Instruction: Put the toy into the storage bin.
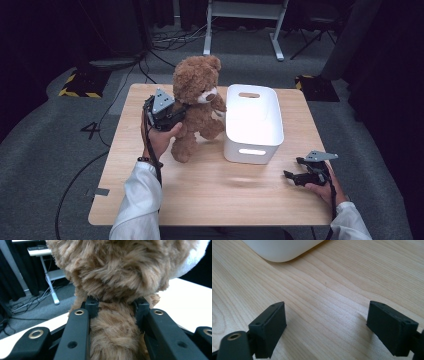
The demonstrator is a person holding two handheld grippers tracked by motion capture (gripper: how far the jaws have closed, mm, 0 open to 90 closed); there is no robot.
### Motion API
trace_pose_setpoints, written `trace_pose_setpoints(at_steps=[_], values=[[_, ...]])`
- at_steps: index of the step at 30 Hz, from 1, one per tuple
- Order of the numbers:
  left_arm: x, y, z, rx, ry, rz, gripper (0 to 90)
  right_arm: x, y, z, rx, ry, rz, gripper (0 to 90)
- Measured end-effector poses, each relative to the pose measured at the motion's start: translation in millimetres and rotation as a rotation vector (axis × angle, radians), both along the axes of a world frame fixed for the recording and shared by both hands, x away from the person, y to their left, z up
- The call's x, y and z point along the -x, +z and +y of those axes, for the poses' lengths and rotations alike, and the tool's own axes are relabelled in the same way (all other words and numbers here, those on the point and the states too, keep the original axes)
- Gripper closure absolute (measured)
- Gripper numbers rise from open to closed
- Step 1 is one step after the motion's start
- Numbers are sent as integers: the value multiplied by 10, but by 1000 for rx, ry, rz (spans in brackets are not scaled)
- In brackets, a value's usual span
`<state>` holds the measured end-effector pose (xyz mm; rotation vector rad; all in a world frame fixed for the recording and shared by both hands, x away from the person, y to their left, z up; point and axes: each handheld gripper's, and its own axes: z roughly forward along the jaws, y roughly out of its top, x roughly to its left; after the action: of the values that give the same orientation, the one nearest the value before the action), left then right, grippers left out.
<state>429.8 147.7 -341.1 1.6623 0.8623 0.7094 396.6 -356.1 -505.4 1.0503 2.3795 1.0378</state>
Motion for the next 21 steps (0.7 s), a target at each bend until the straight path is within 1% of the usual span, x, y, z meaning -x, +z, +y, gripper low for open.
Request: trace_pose_setpoints(at_steps=[6, 10, 12, 16, 21], values=[[31, 130, -1, 5, -15, -26, 669, 10, -1, 0, -1, -2, 2, 157], [37, 234, -7, 11, -13, -43, 669, 12, -1, 1, -2, -3, 1, 157], [43, 294, -9, 8, 1, -50, 669, 12, -1, 1, -1, -3, 1, 157], [46, 401, 17, 22, 15, -70, 669, 12, -1, 1, -2, -3, 1, 157], [55, 479, 36, 53, 13, -85, 669, 12, 0, 1, -2, -2, 2, 157]])
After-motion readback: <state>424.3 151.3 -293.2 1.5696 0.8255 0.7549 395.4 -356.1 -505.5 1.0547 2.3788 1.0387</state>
